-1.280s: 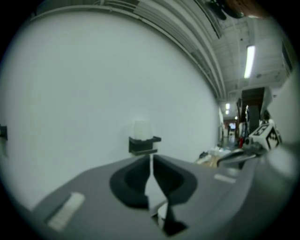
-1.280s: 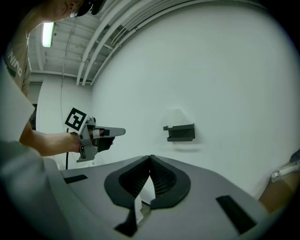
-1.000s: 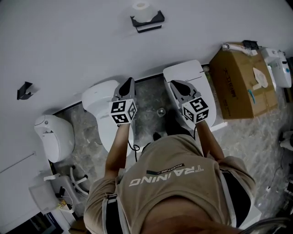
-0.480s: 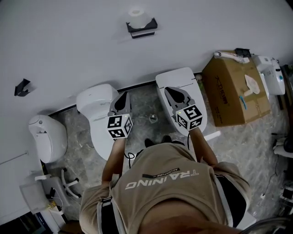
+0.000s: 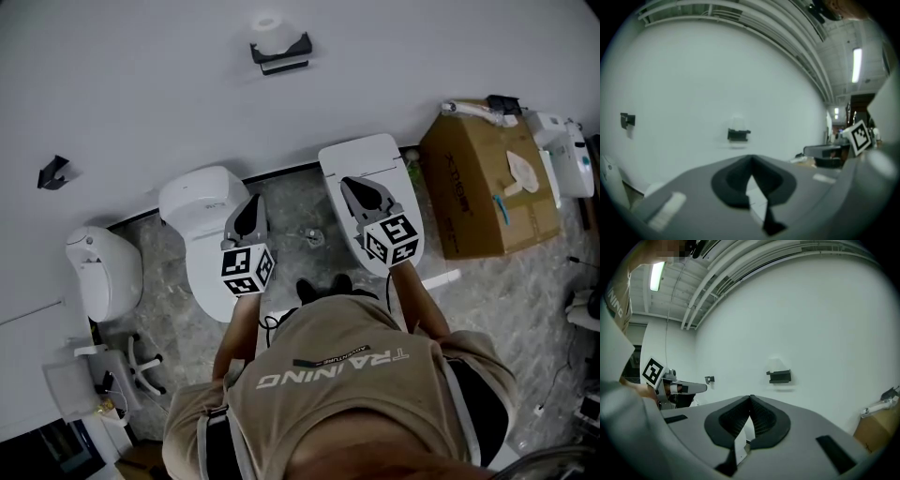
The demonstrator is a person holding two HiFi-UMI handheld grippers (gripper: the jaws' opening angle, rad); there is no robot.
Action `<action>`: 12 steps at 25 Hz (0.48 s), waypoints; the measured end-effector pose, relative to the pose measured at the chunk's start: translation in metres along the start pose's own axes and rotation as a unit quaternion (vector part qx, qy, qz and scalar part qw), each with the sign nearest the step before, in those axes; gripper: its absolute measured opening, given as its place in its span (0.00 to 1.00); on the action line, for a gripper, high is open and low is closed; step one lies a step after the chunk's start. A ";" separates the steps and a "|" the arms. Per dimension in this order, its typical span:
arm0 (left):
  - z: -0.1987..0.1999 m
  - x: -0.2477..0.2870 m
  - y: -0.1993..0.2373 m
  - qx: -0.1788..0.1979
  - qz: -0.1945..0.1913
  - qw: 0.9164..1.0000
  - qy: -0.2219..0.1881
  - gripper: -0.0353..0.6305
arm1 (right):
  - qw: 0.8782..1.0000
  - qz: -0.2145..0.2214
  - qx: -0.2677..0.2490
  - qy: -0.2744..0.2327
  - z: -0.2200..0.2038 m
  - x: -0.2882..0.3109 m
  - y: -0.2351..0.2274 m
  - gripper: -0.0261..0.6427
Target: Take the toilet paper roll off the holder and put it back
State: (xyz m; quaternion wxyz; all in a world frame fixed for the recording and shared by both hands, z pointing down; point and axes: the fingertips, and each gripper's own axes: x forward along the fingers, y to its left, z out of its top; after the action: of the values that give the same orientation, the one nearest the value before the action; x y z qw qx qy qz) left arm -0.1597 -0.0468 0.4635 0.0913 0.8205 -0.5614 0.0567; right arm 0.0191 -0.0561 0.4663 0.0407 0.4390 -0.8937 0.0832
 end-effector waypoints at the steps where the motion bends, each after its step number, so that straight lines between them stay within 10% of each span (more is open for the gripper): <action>1: 0.001 -0.002 -0.002 0.001 0.001 1.000 -0.004 0.06 | 1.000 0.003 -0.003 0.000 0.000 -0.001 0.002 0.06; 12: 0.008 -0.011 -0.008 0.000 -0.014 1.000 -0.019 0.06 | 1.000 0.005 -0.028 0.001 0.007 -0.008 0.021 0.06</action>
State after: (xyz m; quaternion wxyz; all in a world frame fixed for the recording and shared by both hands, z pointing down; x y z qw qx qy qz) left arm -0.1565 -0.0360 0.4534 0.0817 0.8291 -0.5517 0.0398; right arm 0.0076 -0.0390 0.4560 0.0538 0.4334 -0.8977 0.0589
